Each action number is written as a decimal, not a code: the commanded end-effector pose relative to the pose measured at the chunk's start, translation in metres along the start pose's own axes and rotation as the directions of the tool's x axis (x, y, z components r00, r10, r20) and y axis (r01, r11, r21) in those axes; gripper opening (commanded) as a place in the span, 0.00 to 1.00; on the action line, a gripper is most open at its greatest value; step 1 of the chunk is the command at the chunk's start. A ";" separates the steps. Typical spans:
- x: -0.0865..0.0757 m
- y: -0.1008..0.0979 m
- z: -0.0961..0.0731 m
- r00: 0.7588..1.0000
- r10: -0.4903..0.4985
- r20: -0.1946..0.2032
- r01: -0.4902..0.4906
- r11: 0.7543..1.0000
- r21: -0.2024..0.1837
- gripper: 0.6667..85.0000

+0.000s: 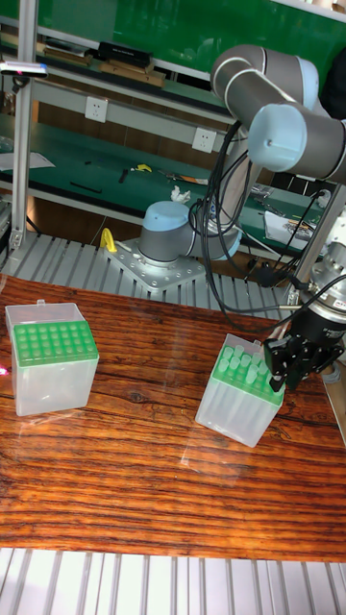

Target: Transfer all large pipette tips from one holder to another

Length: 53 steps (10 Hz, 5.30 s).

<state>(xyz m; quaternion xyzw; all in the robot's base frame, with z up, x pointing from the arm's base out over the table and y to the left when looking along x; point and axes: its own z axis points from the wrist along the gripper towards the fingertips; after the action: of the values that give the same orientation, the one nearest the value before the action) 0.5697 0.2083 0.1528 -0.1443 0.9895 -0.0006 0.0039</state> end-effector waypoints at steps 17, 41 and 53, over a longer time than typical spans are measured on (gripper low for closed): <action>0.001 0.005 0.014 1.000 0.003 0.013 -0.003 1.000 0.000 0.34; 0.008 0.007 -0.022 1.000 0.013 -0.009 -0.013 1.000 -0.002 0.13; -0.005 -0.004 -0.029 1.000 -0.001 0.009 0.001 1.000 0.013 0.13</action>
<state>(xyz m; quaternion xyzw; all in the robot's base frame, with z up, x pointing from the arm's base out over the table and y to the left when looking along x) 0.5727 0.2059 0.1817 -0.1454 0.9893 -0.0084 0.0066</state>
